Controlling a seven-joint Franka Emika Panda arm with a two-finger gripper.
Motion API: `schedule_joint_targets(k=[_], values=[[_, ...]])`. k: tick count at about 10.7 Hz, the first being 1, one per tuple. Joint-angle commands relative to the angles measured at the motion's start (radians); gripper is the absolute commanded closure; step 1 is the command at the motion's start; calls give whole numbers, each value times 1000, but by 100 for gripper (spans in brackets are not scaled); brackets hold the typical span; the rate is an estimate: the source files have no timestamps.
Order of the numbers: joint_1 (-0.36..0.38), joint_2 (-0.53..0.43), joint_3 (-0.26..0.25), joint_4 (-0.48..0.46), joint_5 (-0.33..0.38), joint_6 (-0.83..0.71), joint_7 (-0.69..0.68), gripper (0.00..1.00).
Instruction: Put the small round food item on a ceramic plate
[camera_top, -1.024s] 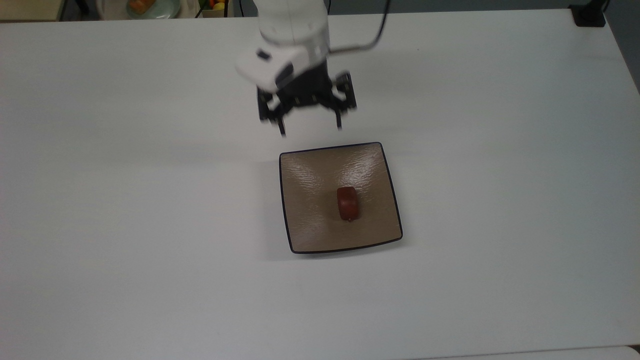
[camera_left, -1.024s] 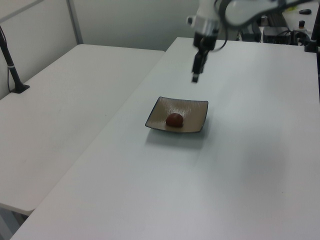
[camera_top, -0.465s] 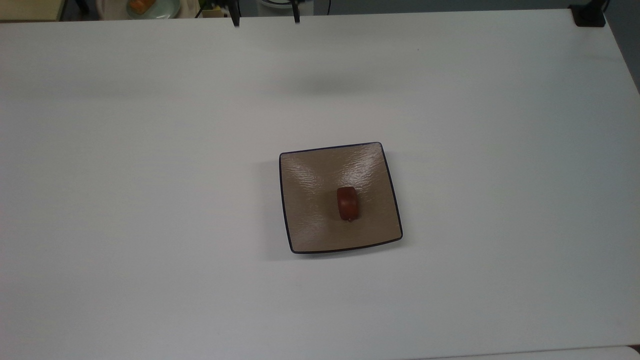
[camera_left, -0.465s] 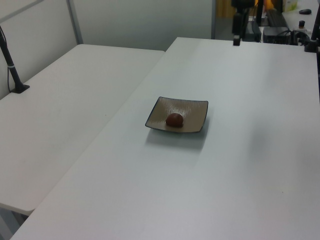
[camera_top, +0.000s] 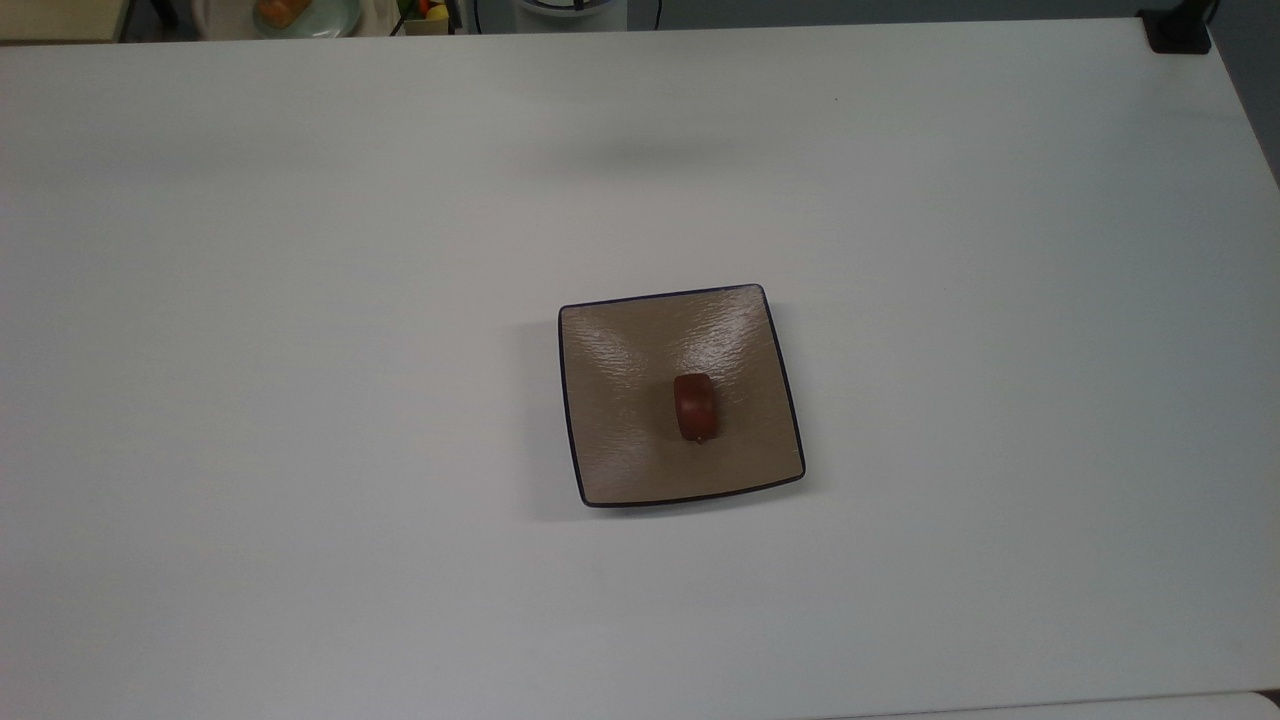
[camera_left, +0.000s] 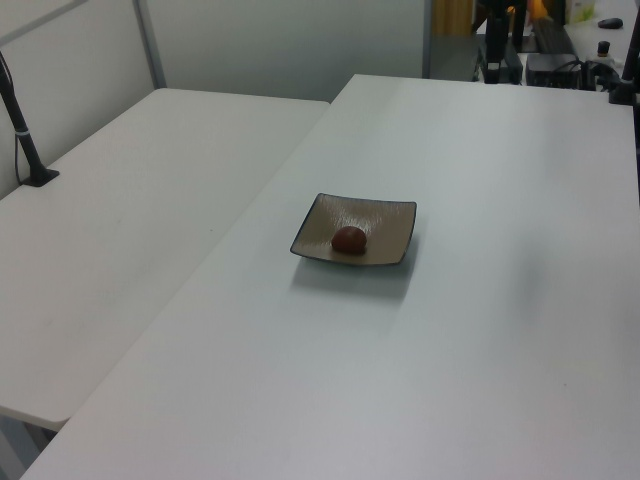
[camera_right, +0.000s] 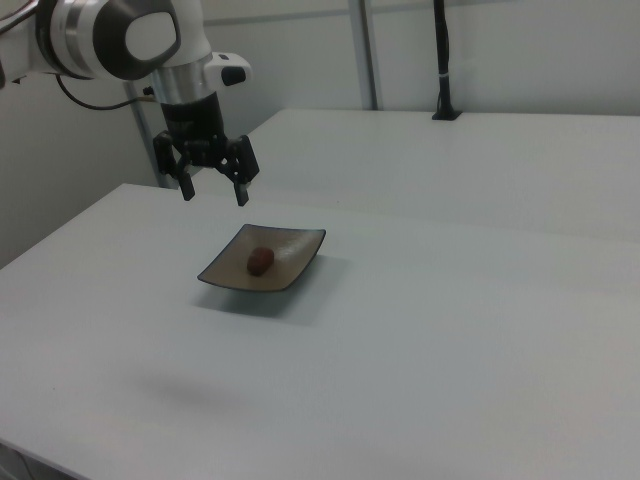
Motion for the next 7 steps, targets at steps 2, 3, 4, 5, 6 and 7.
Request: schedule_joint_targets(k=[2,3,4,5,6,7], values=[[-2,-20,-6,-35,-9,55,-55,0],[-1,-19,-4,-36,-9,55,-53,0],[-1,-19,-4,-36,-9,55,-50,0],[1,-19,-6,-35,-9,51,-50,0],[-1,-17,-4,-36,-7,52,-46,0],[1,-10,-4,-33,-3,55,-44,0]])
